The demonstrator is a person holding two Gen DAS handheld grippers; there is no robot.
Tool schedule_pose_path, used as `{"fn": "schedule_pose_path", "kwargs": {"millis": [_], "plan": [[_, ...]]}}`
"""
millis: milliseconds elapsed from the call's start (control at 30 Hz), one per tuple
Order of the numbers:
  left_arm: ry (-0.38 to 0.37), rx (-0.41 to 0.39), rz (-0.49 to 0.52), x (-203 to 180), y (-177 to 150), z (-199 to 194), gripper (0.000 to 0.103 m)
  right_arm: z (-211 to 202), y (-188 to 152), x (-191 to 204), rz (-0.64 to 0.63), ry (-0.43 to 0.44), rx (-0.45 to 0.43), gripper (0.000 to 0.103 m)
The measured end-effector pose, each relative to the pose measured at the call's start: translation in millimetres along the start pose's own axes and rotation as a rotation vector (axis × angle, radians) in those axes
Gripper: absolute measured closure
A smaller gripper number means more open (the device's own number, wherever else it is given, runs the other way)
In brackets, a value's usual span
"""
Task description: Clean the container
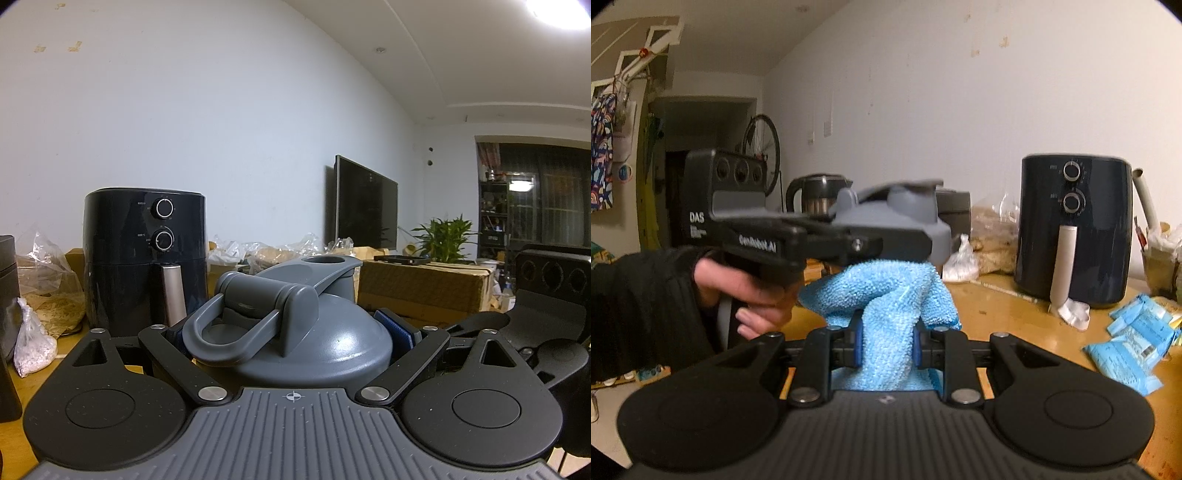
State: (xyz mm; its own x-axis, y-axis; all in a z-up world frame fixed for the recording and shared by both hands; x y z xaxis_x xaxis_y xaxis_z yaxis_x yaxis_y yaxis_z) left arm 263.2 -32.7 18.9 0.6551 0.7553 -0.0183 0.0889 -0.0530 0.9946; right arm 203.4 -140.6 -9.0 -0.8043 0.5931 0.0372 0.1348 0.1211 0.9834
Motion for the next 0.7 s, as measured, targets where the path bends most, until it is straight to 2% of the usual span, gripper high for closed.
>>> {"fn": "schedule_pose_path", "kwargs": {"millis": [267,700], "plan": [[0.000,-0.004,0.001,0.0,-0.3,-0.3,0.008,-5.2,4.4,0.8,0.012,-0.019,-0.083,0.083],[-0.002,0.000,0.001,0.5,1.0,0.9,0.008,-15.3,-3.4,-3.9,0.046,-0.025,-0.135,0.083]]}}
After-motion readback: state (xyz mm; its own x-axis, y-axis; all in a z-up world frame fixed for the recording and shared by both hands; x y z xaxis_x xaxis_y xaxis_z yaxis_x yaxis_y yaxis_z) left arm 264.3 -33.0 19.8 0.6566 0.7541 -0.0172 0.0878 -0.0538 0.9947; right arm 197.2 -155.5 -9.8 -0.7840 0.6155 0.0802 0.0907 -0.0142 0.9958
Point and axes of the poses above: each gripper's, at about its wrist camera, not at the fingertips, and z roughly the way its jaws point, x to its left, y to its top, the point moved 10 cm from there along z, roughly the way its jaws point, and after that the axes turned 1 degree about -x, right-handed, at the moved point
